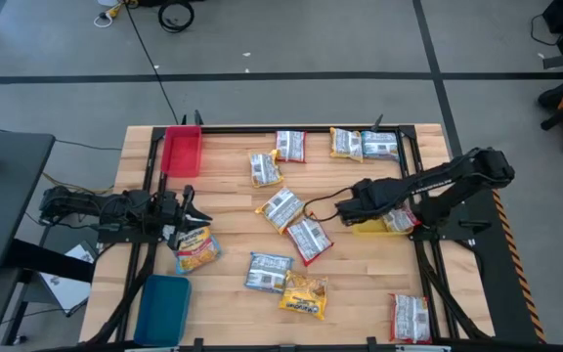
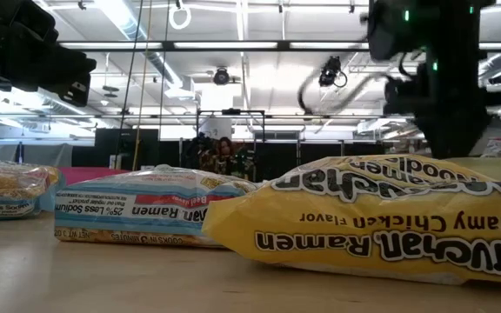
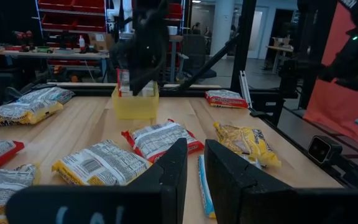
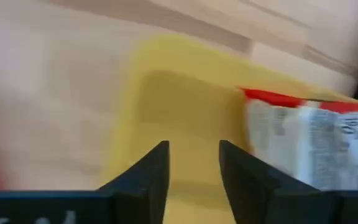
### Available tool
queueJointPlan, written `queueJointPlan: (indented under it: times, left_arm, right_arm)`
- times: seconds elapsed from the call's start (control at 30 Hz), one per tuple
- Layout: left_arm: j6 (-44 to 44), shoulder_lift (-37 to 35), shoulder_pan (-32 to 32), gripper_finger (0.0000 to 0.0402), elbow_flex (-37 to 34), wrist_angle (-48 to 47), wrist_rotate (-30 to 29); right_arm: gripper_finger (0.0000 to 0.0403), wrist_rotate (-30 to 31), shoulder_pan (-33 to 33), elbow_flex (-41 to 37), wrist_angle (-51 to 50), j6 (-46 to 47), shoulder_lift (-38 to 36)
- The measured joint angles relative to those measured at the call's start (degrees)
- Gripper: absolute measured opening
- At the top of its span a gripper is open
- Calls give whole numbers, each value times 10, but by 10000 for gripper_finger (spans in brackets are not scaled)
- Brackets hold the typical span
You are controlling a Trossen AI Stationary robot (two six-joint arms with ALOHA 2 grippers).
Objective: Sort Maruchan noodles
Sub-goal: Put the red noodle pack into the yellow bin
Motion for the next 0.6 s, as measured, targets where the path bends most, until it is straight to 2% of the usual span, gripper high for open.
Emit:
queueJointPlan:
  times: [0.13, 0.27, 0.43, 0.6]
  left_arm:
    - [0, 0, 0, 62, 0, 0, 0]
    - [0, 0, 0, 62, 0, 0, 0]
    - [0, 0, 0, 62, 0, 0, 0]
    - [0, 0, 0, 62, 0, 0, 0]
  right_arm:
    - [75, -33, -24, -54, 10, 17, 0]
    - [11, -29, -27, -89, -11, 58, 0]
    - [14, -13, -12, -95, -26, 78, 14]
    - [7, -14, 5, -91, -30, 73, 65]
